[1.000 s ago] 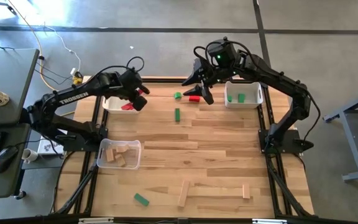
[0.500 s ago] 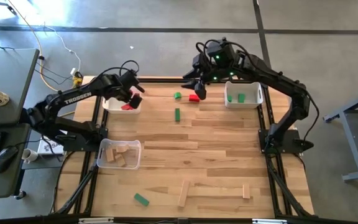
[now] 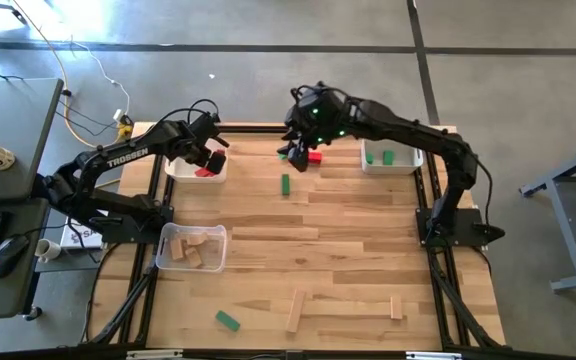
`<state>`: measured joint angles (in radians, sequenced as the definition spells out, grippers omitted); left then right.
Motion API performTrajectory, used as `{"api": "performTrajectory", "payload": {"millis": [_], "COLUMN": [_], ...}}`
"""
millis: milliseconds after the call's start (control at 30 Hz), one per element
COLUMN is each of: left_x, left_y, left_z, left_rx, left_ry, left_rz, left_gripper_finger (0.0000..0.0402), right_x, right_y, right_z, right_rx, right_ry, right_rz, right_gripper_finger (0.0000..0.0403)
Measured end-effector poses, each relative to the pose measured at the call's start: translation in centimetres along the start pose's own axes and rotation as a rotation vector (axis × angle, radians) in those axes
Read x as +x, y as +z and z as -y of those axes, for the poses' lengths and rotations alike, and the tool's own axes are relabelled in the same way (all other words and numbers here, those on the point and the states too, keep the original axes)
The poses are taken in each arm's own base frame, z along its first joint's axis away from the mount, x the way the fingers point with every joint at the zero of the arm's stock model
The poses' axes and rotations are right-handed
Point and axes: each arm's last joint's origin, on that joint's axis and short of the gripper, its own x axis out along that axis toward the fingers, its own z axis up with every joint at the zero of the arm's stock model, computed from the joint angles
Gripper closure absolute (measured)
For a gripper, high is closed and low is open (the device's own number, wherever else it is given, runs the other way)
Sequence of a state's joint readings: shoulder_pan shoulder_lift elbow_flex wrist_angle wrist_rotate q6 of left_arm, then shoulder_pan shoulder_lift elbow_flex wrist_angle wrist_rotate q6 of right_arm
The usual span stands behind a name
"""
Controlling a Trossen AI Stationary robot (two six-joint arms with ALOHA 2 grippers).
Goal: Sort & place blocks by color
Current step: Put the green rectangle into the right white bin
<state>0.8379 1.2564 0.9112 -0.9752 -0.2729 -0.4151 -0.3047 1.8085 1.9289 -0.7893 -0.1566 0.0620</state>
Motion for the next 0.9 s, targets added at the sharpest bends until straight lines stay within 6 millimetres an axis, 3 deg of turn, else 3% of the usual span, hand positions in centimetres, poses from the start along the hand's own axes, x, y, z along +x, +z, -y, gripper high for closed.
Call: {"api": "performTrajectory", "payload": {"millis": [200,600,900], "left_x": [0.0,0.0,0.0], "left_y": [0.0,0.0,0.0], "left_z": [0.0,0.0,0.0], "left_rx": [0.006,0.017,0.019], "left_ry": [-0.001,0.000,-0.009], "left_rz": [0.001,0.000,-0.003], "left_gripper_finger": [0.0310,0.0221,0.0210], "right_x": [3.0,8.0,11.0], "right_y": [-0.8,-2.7,-4.3], "right_z": [0.5,1.5,2.0], "right_rx": [0.086,0.209,0.237], "right_ry": [-0.077,-0.102,-0.116], "right_rz": [-0.058,-0.163,-0.235], "right_gripper_finger": [0.0208,0.0208,0.0208]}}
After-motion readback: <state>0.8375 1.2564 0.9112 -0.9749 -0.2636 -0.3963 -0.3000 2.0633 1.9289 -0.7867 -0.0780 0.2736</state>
